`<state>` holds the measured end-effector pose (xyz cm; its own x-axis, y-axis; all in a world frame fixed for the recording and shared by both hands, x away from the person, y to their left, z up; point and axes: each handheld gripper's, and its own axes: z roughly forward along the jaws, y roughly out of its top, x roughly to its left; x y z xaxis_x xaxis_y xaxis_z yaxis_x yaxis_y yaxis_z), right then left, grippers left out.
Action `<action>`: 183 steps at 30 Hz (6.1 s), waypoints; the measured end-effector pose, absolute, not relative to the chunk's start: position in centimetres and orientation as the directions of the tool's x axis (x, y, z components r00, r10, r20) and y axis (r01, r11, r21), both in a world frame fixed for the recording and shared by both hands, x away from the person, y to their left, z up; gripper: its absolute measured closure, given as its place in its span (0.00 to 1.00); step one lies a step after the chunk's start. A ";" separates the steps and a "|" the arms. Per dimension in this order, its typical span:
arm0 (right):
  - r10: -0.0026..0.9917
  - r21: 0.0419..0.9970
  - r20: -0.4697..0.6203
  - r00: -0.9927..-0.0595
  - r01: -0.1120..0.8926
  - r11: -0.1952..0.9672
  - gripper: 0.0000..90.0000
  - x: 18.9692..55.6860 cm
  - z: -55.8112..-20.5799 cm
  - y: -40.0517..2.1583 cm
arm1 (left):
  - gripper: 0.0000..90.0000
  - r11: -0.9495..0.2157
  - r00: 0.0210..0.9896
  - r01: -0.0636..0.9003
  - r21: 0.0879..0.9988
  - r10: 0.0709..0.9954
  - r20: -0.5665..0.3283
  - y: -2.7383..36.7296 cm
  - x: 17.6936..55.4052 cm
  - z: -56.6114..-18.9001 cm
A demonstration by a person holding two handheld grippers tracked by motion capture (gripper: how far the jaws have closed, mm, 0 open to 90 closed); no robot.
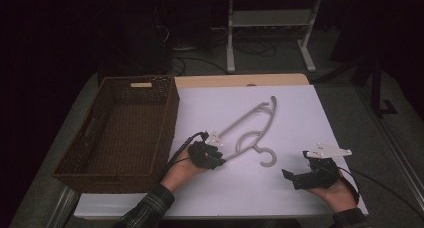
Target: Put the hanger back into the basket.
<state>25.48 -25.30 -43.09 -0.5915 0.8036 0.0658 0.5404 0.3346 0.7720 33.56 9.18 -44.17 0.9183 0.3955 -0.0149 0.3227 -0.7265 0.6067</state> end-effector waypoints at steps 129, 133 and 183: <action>0.825 0.746 0.048 -0.562 0.570 0.345 0.00 25.9 -43.8 -25.4 | 0.92 -0.130 0.755 0.404 0.906 0.606 -0.250 34.3 29.5 -25.4; 0.828 0.743 0.043 -0.559 0.572 0.348 0.00 26.0 -43.8 -25.4 | 0.92 -0.115 0.741 0.410 0.905 0.621 -0.256 35.8 28.9 -25.5; 0.829 0.739 0.035 -0.558 0.573 0.354 0.00 26.3 -43.9 -25.2 | 0.92 -0.152 0.633 0.568 0.809 0.708 -0.311 40.9 30.1 -31.1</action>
